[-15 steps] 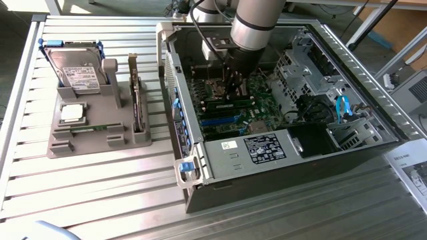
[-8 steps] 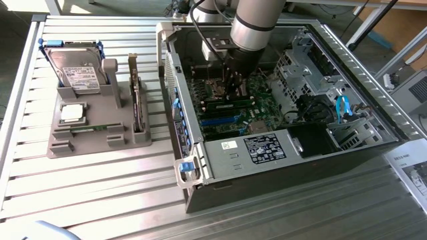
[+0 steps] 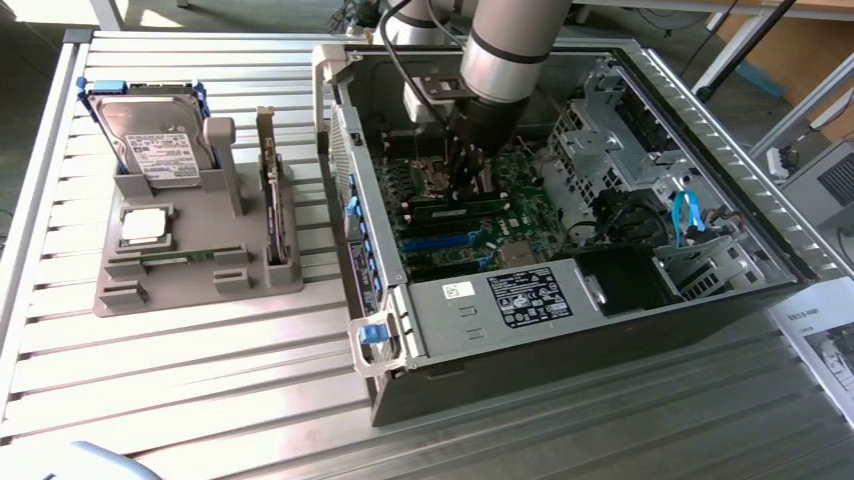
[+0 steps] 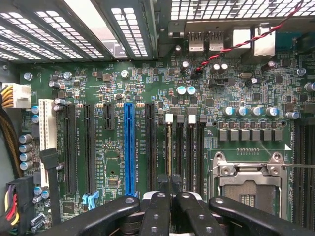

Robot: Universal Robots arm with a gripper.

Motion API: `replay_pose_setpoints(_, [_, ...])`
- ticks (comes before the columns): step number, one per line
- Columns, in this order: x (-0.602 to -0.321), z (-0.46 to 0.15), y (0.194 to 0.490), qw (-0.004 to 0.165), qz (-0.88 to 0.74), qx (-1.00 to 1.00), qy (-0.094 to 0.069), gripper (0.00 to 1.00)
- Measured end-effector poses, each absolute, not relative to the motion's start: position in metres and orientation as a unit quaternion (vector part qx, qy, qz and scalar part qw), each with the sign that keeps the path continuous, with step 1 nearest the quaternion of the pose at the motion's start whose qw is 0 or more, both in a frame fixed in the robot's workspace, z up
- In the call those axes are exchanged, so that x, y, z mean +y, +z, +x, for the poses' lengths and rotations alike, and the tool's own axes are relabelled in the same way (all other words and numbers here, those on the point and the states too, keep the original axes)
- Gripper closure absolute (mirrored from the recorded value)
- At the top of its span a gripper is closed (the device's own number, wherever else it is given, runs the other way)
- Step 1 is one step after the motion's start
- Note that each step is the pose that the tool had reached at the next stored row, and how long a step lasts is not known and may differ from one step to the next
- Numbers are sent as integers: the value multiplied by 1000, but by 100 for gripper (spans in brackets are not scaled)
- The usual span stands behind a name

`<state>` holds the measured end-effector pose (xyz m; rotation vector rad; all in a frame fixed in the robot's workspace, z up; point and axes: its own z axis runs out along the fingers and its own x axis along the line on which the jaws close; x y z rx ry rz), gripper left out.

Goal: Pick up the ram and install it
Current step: 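Press down the ram until it locks into place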

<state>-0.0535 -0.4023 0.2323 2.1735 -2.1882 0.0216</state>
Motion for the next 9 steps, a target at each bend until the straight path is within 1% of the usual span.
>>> replay_pose_setpoints(9, [-402, -53, 231, 29, 704, -709, 7, 90])
